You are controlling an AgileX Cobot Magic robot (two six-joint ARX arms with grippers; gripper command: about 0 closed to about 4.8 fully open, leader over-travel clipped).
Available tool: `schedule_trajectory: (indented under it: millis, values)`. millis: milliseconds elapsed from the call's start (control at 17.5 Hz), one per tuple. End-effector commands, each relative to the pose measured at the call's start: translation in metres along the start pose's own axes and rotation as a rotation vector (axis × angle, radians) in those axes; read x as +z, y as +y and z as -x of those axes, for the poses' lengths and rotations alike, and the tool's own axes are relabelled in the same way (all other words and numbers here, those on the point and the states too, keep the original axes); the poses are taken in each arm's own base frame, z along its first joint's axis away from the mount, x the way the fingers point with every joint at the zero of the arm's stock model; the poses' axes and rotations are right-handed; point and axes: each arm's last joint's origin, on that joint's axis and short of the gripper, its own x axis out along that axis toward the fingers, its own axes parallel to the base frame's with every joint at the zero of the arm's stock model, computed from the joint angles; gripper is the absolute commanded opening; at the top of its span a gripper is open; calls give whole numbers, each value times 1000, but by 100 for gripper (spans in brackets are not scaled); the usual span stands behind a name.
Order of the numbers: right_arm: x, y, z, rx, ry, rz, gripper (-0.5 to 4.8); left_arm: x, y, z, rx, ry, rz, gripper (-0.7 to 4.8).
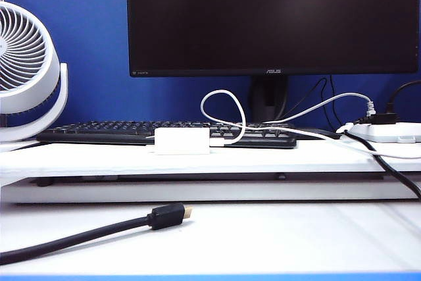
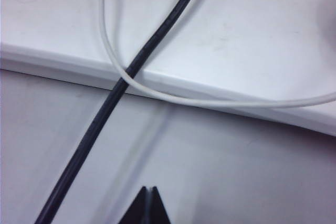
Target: Pick up the Type-C charging cable and the charging base, insert one end of the Type-C charger into the corresponding slot on the base, and finally place the plugged-in charger back on the table.
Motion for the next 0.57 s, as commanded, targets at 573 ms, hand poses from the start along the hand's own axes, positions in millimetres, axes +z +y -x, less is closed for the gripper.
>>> schedule_trajectory:
  millis: [573]
  values:
    - [3,0,1,3,-20,-6,-5,-3,3,0,120,23,90,-6]
